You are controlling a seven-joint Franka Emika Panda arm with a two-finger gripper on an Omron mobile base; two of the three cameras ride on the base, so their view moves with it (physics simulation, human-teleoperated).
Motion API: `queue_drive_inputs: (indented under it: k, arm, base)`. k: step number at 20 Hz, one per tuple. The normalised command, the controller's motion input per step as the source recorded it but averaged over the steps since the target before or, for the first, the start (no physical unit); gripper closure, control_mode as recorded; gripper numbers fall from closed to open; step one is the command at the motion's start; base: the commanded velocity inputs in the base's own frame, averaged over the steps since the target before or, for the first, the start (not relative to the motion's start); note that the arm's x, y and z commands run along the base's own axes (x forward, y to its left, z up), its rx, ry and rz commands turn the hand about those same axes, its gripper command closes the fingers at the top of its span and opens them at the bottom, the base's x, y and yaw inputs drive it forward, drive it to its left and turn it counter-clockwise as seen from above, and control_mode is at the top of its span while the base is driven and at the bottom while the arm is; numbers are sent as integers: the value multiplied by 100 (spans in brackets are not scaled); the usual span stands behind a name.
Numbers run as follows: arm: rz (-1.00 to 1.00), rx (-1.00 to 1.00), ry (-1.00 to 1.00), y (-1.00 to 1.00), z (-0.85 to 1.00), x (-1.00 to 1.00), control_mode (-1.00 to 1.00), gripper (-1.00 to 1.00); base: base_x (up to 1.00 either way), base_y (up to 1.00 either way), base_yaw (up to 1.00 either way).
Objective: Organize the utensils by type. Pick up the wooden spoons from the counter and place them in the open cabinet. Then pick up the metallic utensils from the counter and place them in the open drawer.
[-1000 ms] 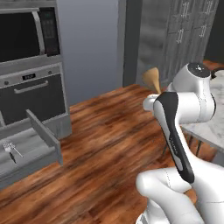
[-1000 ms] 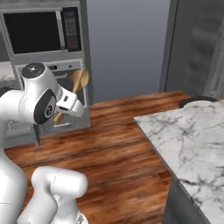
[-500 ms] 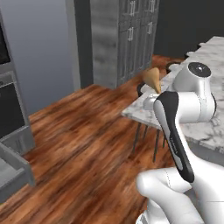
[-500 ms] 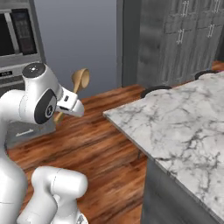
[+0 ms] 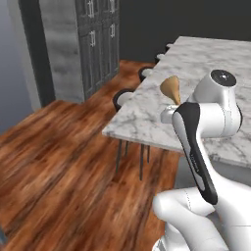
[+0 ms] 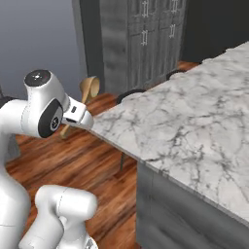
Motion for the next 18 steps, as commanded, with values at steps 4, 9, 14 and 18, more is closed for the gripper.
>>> queue_drive_inputs:
  k: [4,9,14,18]
  arm:
    - [0,0,0,0,0,0,100,100]
    - [0,0,0,0,0,0,100,100]
    - [0,0,0,0,0,0,100,100]
    - [0,0,0,0,0,0,100,100]
  base:
    - [-25,-13,-45]
    - [-26,-17,-44]
    - [-21,-31,-44]
    - [-26,-43,-44]
